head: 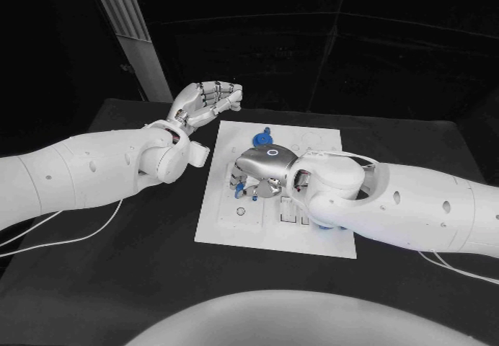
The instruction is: Assemble the parts on the task board
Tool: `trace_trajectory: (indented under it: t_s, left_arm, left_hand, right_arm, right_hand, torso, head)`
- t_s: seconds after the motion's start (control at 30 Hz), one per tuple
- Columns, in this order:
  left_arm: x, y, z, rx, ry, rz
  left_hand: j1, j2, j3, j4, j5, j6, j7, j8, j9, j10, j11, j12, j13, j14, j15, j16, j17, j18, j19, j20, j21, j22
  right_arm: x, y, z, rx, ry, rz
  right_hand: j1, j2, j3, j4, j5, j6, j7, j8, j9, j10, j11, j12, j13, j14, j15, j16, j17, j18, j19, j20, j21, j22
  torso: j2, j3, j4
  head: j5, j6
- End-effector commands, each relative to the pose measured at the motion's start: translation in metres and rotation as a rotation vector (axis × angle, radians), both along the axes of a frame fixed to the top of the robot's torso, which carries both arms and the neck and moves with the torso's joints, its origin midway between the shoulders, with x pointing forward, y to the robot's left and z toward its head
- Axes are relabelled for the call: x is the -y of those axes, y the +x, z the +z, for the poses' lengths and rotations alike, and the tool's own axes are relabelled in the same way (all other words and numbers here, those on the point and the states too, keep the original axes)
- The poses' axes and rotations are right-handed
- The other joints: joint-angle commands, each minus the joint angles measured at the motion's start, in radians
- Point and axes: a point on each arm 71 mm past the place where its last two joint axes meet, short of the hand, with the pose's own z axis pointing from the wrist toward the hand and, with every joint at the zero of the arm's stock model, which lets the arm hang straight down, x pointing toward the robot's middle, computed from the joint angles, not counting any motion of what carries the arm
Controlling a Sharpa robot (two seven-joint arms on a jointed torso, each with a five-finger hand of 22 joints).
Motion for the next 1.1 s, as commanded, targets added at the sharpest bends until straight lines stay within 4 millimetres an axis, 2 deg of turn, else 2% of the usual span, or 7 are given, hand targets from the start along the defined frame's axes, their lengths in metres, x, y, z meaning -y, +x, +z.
trace_trajectory:
  t_s: [0.03, 0.73, 1.1]
  left_arm:
    - [0.001, -0.003, 0.01, 0.125, -0.052, -0.029]
    - [0.0, -0.004, 0.01, 0.124, -0.052, -0.028]
    - [-0.001, -0.004, 0.01, 0.125, -0.052, -0.027]
  left_hand:
    - [-0.001, 0.007, -0.004, 0.001, 0.002, -0.008, 0.085, 0.005, -0.001, -0.005, -0.001, 0.002, -0.001, -0.008, 0.002, 0.007, -0.001, -0.008, 0.006, 0.0, -0.007, -0.001]
    - [0.0, 0.008, -0.005, 0.001, 0.002, -0.009, 0.085, 0.006, -0.001, -0.007, 0.0, 0.004, -0.001, -0.009, 0.002, 0.009, -0.003, -0.008, 0.006, 0.0, -0.007, -0.002]
    - [0.0, 0.01, -0.006, 0.001, 0.002, -0.011, 0.085, 0.008, -0.001, -0.01, 0.0, 0.006, -0.002, -0.01, 0.002, 0.011, -0.006, -0.008, 0.006, 0.0, -0.007, -0.002]
  right_arm:
    - [-0.003, -0.001, -0.006, 0.005, -0.088, 0.04]
    - [-0.014, -0.004, -0.015, 0.014, -0.152, 0.075]
    - [-0.019, -0.006, -0.021, -0.004, -0.168, 0.084]
  right_hand:
    - [0.008, -0.002, 0.007, 0.002, 0.006, 0.001, 0.008, -0.003, -0.001, -0.002, 0.006, -0.006, 0.0, 0.067, 0.002, 0.004, 0.043, 0.002, 0.057, -0.004, -0.006, 0.224]
    - [0.008, -0.001, 0.008, 0.002, 0.006, 0.0, 0.008, -0.003, -0.001, -0.001, 0.007, -0.007, 0.0, 0.066, 0.002, 0.002, 0.039, 0.004, 0.054, -0.004, -0.011, 0.222]
    - [0.008, -0.001, 0.008, 0.002, 0.006, 0.0, 0.008, -0.004, -0.002, -0.001, 0.007, -0.008, 0.0, 0.066, 0.003, 0.002, 0.038, 0.004, 0.053, -0.004, -0.013, 0.221]
  torso:
    - [0.0, 0.0001, -0.0006]
    - [-0.001, 0.0003, -0.0013]
    - [-0.002, -0.0009, -0.001]
  head:
    - [-0.001, 0.0]
    - [-0.007, 0.0]
    - [-0.013, 0.0]
